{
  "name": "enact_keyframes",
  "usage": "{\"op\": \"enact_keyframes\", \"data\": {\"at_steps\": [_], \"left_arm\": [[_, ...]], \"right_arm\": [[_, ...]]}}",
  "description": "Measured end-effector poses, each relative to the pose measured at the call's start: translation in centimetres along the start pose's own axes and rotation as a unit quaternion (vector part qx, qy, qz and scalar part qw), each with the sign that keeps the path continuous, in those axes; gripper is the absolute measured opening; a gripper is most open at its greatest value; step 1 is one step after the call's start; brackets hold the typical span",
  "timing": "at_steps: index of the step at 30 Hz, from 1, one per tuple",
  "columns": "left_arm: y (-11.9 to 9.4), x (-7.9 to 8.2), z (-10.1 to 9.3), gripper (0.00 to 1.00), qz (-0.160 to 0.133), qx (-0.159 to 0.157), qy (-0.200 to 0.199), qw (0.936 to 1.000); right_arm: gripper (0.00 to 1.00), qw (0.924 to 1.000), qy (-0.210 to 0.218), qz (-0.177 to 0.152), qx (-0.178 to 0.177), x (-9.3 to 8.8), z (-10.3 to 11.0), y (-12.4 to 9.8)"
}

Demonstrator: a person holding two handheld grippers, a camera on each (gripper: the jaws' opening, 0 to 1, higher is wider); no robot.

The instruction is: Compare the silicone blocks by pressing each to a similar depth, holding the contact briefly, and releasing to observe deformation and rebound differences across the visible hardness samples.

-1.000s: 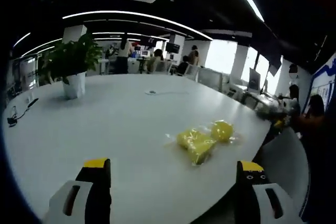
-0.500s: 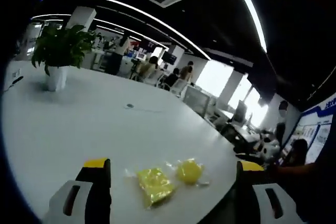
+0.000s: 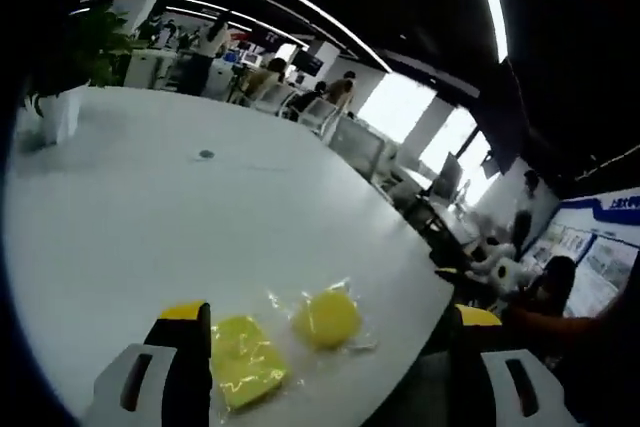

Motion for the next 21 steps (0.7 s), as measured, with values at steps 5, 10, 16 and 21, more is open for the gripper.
{"op": "enact_keyframes", "data": {"at_steps": [5, 10, 16, 21], "left_arm": [[2.3, -0.8, 0.7, 1.00, 0.028, -0.012, -0.015, 0.9994], [3.9, -1.6, 0.8, 1.00, 0.046, -0.033, -0.038, 0.9977], [5.5, -2.6, 1.2, 1.00, 0.079, -0.046, -0.035, 0.9952], [6.3, -3.1, 1.4, 1.00, 0.090, -0.045, -0.045, 0.9939]], "right_arm": [[0.97, 1.0000, 0.000, 0.001, 0.001, -0.2, -0.1, 0.3], [0.97, 1.0000, -0.007, 0.003, -0.002, -0.6, -0.1, 0.4], [0.97, 0.9999, -0.007, -0.002, -0.013, -0.7, 0.2, -0.1], [0.97, 0.9999, -0.004, 0.002, -0.013, -0.9, 0.6, -0.2]]}}
Point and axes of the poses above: the point that each gripper's makers call its tool centre point, and the gripper's own axes: y roughly forward along the fingers, z roughly to its left, x roughly out of its top, the point moved 7 cm from there along -y, roughly backward along the fingers, and after that the axes turned 14 degrees about -z, right-handed, at the moved point
